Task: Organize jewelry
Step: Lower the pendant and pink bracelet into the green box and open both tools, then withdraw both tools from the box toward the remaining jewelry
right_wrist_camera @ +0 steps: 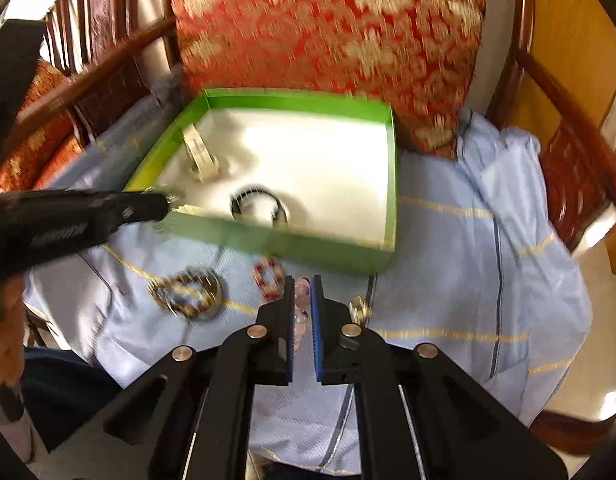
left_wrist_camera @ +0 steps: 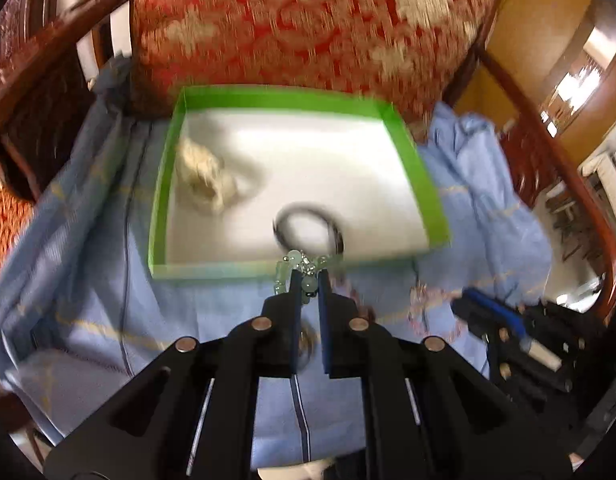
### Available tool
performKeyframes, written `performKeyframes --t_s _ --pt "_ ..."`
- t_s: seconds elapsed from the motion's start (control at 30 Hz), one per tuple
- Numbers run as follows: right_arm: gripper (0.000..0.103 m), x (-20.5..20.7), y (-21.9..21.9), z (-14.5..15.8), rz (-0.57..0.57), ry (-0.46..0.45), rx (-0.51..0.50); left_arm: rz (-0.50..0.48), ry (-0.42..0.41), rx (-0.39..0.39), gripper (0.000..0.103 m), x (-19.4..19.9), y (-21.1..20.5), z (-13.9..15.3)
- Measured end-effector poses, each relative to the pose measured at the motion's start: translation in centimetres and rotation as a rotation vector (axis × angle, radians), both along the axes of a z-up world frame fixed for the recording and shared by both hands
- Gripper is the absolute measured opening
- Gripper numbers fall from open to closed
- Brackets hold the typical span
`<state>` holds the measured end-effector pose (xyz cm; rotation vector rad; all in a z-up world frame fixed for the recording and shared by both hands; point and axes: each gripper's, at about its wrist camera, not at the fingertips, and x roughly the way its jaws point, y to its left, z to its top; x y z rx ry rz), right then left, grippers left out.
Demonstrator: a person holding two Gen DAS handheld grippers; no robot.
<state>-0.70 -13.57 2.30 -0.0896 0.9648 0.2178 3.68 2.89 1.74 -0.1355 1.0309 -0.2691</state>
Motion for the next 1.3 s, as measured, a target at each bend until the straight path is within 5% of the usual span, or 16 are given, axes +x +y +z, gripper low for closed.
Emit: performKeyframes --t_s 0.23,0.63,0.67,0.73,0.8,1.03,1.2,1.3 --pt "0.008 4.3 0.3 4.2 -0.019 -0.173 0.063 0.082 -0.022 0.02 0.008 6.7 1.6 0.1" --pt "0.008 11.6 0.1 -3.8 -0.093 -0.009 -0.027 0.052 0.142 0.079 0.011 11.0 -0.2 -6.7" --pt "0.011 11.7 0.0 -3.9 -0.096 -0.007 -0.028 0.043 0.143 0.097 0.014 11.0 -0.5 -6.8" --pt "0.036 11.3 -0.4 -3.5 -0.105 -0.017 -0.004 0.026 0.13 0.11 0.027 10.6 -0.9 -6.4" --pt "0.045 10.3 -0.9 -2.8 -0.113 -0.045 0.027 0.014 0.109 0.097 0.03 10.0 -0.9 -5.3" --pt "0.045 3.7 -1.3 -1.1 0.04 -0.002 0.18 -0.043 0.008 -0.01 0.032 4.5 0.4 -1.0" --pt "0.045 1.3 1.5 -4.2 0.153 0.049 0.03 -0.089 0.008 -0.012 0.037 0.2 -0.1 -1.6" --pt "0.045 1.9 2.6 -7.1 0.141 0.121 0.001 -0.02 0.1 0.02 0.041 -0.8 0.8 -4.1"
